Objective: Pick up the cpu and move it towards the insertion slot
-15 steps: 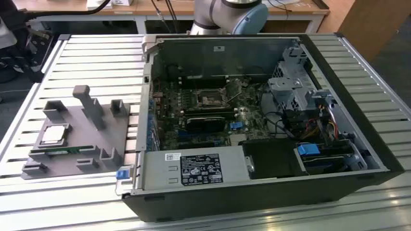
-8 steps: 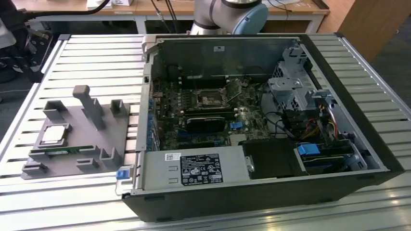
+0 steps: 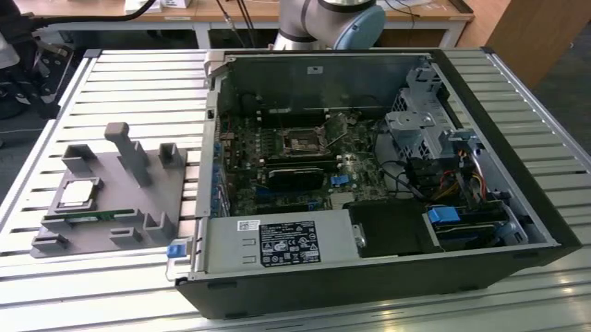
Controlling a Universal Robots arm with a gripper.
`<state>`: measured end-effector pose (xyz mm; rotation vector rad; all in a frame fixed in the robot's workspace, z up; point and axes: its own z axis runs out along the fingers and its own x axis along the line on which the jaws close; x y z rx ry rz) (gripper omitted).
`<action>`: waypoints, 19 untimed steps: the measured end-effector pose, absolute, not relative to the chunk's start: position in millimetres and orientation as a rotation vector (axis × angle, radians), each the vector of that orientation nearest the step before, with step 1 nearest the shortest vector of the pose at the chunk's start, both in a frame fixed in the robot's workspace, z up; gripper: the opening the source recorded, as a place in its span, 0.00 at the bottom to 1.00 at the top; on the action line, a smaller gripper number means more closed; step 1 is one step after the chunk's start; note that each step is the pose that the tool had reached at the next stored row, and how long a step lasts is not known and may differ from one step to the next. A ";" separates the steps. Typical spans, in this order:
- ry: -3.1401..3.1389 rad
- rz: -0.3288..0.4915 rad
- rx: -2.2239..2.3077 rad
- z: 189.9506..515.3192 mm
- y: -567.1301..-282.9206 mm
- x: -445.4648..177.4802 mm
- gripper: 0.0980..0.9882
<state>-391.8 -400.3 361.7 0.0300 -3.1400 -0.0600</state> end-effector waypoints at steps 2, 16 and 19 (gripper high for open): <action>-3.140 -0.060 0.030 361.7 -400.3 -392.9 0.01; -3.140 -0.060 0.030 361.5 -400.3 -398.7 0.01; -3.140 -0.060 0.030 361.4 -400.3 -400.2 0.01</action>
